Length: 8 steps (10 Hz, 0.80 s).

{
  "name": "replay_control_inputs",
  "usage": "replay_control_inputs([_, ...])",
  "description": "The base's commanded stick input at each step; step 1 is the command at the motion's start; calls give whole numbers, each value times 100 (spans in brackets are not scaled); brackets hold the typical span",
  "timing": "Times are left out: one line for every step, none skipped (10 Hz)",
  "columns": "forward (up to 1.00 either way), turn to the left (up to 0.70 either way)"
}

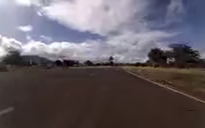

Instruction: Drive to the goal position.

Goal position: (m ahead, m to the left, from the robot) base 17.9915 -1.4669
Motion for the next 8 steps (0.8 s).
replay_control_inputs([70, 0])
replay_control_inputs([70, 0])
replay_control_inputs([70, 0])
replay_control_inputs([70, 0])
replay_control_inputs([70, 0])
replay_control_inputs([70, 0])
replay_control_inputs([70, 0])
replay_control_inputs([70, 0])
